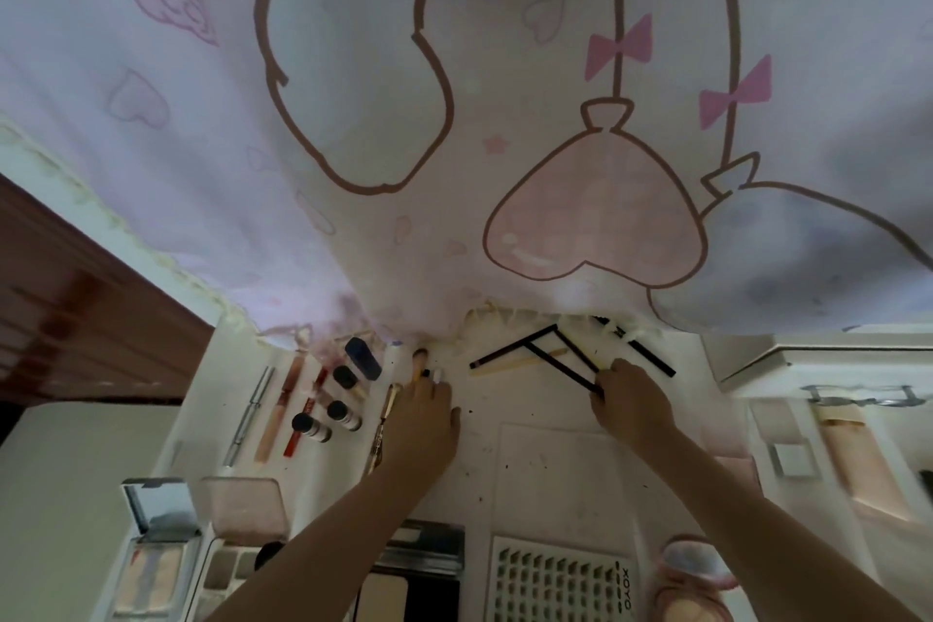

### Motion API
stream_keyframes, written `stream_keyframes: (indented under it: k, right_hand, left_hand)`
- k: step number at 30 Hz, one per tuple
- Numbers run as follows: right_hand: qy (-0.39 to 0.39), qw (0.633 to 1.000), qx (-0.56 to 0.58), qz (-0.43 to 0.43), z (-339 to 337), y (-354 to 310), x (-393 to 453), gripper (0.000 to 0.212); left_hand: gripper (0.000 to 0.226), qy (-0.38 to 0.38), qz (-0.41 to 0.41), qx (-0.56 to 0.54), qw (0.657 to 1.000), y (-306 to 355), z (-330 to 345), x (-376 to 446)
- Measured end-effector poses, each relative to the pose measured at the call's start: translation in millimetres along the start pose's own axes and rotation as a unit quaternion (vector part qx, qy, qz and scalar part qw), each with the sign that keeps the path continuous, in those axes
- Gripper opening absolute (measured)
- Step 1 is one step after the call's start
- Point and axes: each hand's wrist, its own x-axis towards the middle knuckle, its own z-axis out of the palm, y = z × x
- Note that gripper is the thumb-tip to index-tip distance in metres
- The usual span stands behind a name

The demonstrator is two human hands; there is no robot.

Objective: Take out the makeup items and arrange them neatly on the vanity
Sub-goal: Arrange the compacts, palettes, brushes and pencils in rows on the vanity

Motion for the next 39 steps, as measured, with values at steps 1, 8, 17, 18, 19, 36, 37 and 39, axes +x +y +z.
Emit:
stream_keyframes:
  k: [1, 8, 17, 18, 19, 36, 37, 39]
  right_hand:
    - [0.018, 0.999, 0.013, -0.025, -6.0, -0.9, -2.7, 0.028]
    - [-0.004, 0.969, 0.088, -0.231, -76.9, -30.0, -46.2, 0.025]
    - [-0.089, 0.958, 0.089, -0.259, -129.3, -33.9, -66.4, 0.026]
    - [-0.092, 0.957, 0.098, -0.255, -132.0, -35.1, -67.6, 0.026]
    - [-0.094, 0.956, 0.108, -0.255, -134.0, -37.0, -68.9, 0.026]
    - [0.022, 0.967, 0.206, -0.146, -132.8, -9.4, -57.0, 0.024]
    - [0.035, 0.968, 0.226, -0.102, -134.1, 3.8, -57.7, 0.024]
    - [0.015, 0.972, 0.215, -0.095, -132.5, 7.7, -57.6, 0.018]
  left_hand:
    - [0.037, 0.014, 0.036, 0.004, 0.999, 4.1, -5.5, 0.8]
    - [0.032, 0.265, 0.264, 0.031, 0.927, 40.9, -45.7, 2.8]
    - [0.04, 0.25, 0.288, 0.081, 0.921, 4.4, -94.0, -21.4]
    - [0.042, 0.252, 0.286, 0.088, 0.92, -1.3, -96.8, -22.9]
    - [0.046, 0.255, 0.282, 0.087, 0.921, -7.0, -97.4, -22.6]
    - [0.035, -0.02, 0.071, -0.034, 0.997, -64.1, -121.4, -21.3]
    - [0.034, -0.029, 0.048, -0.041, 0.998, -78.0, -123.1, -23.8]
    - [0.034, -0.03, 0.059, -0.012, 0.998, -84.3, -127.8, -27.3]
